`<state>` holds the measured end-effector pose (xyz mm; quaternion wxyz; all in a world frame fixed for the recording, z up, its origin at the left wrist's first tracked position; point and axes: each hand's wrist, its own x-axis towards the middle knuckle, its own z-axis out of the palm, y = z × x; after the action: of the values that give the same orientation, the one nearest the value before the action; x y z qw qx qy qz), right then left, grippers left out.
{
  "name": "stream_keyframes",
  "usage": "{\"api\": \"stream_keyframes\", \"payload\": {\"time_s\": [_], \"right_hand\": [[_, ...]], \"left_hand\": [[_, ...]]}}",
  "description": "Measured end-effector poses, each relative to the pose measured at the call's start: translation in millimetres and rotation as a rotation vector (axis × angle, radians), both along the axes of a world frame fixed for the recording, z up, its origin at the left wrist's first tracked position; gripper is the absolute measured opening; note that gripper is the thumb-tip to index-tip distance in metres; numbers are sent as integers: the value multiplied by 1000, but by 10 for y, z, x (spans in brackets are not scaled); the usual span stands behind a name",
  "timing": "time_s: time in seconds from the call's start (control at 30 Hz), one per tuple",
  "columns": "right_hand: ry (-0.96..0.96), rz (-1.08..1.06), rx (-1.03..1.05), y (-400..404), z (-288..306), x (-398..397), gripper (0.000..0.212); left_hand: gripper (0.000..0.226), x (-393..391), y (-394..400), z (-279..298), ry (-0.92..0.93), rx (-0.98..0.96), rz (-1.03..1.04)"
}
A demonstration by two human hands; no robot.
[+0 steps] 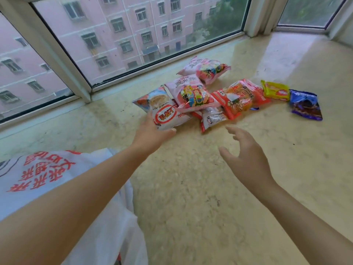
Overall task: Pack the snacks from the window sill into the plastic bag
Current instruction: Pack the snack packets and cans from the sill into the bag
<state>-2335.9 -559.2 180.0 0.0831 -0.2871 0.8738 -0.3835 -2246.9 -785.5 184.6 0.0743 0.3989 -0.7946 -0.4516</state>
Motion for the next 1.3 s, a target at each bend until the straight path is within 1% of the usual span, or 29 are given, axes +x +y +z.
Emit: {"api": "stream_keyframes", "payload": {"time_s": [0.07, 0.13, 0.2, 0.23, 0.27, 0.33, 0.47, 0.53, 0.63, 0.67, 0.73, 0.77, 0.9, 1.07, 1.17, 1.3], "right_hand": [[-85, -44, -82, -226, -6, -152, 52], [-139, -80, -137, -480, -46, -320, 50], [-131, -103, -159, -732, -102, -492, 51], [-105, -113, -149, -851, -129, -583, 55], [-77, -123, -122, -983, -157, -692, 60], [-8, -134, -17, -1172, -156, -876, 68], [170, -17, 301, -1593, -118, -1198, 81], [134, 17, 372, -1784, -130, -1289, 88], [-5, 16, 382, -2039, -137, -1328, 106], [3, 27, 436, -2107, -145, -1314, 108], [84, 45, 549, -2211, -162, -1256, 104], [123, 34, 559, -2243, -163, -1218, 101], [207, -24, 444, -2224, -164, -1069, 93], [253, -16, 332, -1960, -13, -812, 90], [277, -1, 264, -1716, 151, -499, 90], [273, 49, 135, -1386, 421, 52, 84]], "left_hand": [[93, -109, -161, -70, -23, -50, 69], [102, -232, -322, -167, -120, -98, 106], [104, -352, -456, -273, -240, -173, 91], [100, -410, -506, -316, -296, -229, 63], [95, -471, -544, -338, -330, -298, 33], [89, -564, -576, -391, -339, -437, -41], [86, -754, -691, -573, -356, -520, -113], [83, -820, -756, -634, -345, -528, -119], [87, -821, -925, -673, -307, -518, -181], [88, -794, -986, -686, -309, -536, -215], [90, -722, -1082, -712, -322, -581, -259], [92, -686, -1111, -723, -330, -595, -275], [96, -566, -1124, -683, -366, -589, -351], [84, -293, -1080, -433, -399, -691, -384], [80, 6, -1017, -223, -415, -716, -367], [78, 530, -907, 86, -411, -786, -360]]}}
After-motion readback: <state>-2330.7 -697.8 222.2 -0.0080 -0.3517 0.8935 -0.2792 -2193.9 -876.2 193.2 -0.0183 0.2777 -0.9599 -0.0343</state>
